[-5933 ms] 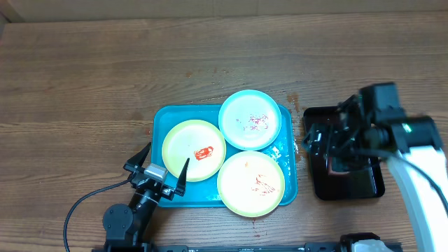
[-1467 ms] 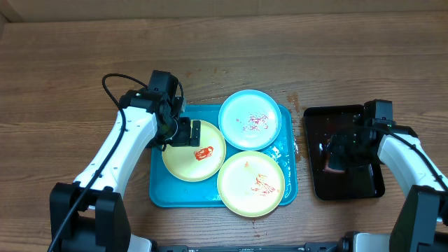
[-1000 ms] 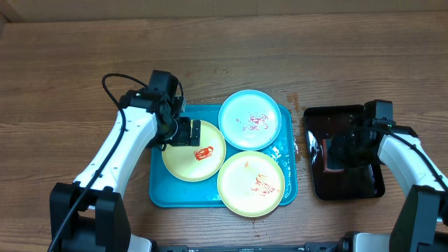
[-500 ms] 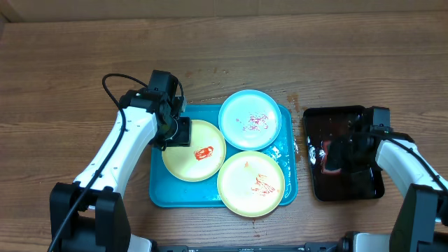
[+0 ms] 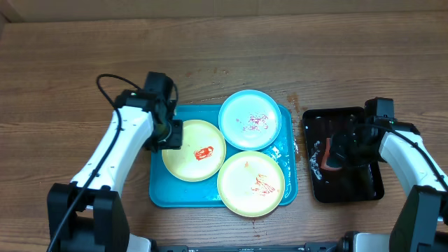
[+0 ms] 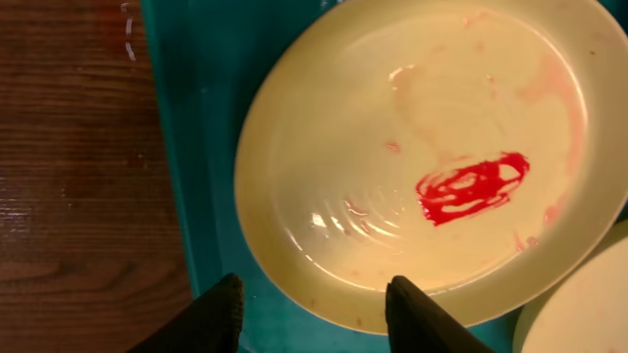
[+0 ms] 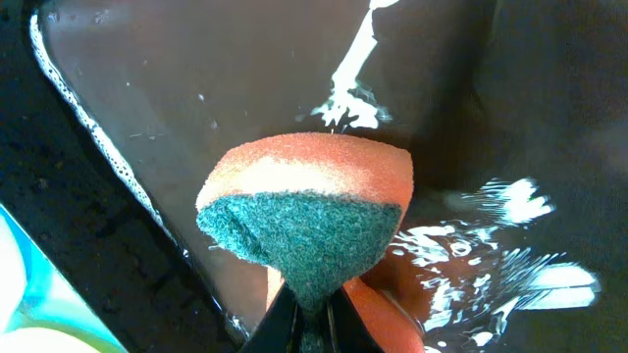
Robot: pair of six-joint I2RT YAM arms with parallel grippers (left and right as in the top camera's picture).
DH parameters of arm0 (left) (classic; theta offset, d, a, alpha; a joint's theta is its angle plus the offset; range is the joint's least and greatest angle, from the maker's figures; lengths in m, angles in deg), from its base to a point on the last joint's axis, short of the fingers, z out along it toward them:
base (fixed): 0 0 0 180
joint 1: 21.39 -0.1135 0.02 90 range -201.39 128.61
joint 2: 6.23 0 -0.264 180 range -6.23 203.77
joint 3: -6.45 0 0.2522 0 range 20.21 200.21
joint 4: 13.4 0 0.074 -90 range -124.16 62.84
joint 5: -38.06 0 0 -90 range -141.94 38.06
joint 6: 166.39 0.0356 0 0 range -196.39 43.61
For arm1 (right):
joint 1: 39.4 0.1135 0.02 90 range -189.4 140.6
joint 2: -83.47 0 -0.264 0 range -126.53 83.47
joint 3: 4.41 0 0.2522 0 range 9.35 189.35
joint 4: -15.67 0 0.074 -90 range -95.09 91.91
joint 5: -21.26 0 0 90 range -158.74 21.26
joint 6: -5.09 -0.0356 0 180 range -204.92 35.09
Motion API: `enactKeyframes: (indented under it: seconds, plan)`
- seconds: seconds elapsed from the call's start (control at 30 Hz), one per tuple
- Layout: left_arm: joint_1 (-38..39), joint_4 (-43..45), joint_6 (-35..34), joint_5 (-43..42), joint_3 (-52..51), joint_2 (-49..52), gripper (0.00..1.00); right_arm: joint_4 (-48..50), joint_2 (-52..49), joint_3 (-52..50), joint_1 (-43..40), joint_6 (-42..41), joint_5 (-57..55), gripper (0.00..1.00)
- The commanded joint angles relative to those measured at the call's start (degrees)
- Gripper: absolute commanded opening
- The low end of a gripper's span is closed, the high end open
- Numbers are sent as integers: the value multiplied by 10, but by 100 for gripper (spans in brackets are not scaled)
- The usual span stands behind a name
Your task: Clean dirty plates on tray and stack at the side
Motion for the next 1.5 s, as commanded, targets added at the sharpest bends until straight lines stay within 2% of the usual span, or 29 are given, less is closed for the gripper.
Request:
enactKeyframes:
  seconds: [0.0,0.03,0.13,0.23,0.3,0.53,0.6,0.67,0.87,0.9,0.97,1.03,1.17,1.3,1.47]
  plan:
    - [-32,2,2,-3,8,12,64,1,-1,14,3,2,14,4]
    - [-40,4,4,-8,8,13,63,1,-1,14,3,3,18,4]
    - [-69,14,44,-66,8,13,43,2,-1,14,3,4,20,4]
    - [-89,24,85,-127,5,14,41,2,-1,14,3,4,21,4]
    - [-96,33,88,-134,-6,15,38,2,-1,14,3,4,21,4]
    - [-96,92,87,-141,-83,36,40,1,-1,14,3,5,25,4]
    - [-96,109,81,-142,-102,41,48,1,-1,14,3,5,25,4]
    - [-98,125,74,-139,-116,45,52,1,-1,14,3,5,27,4]
    - [-122,150,66,-128,-132,56,48,1,-1,14,3,5,29,4]
    - [-125,151,66,-128,-133,58,46,1,-1,14,3,5,29,4]
    - [-130,154,66,-128,-134,59,30,1,-1,14,3,5,29,4]
    - [-130,159,66,-130,-134,59,20,1,-1,14,3,5,29,4]
    - [-130,169,66,-130,-134,59,20,1,-1,14,3,5,29,4]
    - [-130,176,66,-130,-134,59,5,1,-1,14,3,5,29,4]
    - [-130,181,66,-132,-134,59,4,1,-1,14,3,4,29,4]
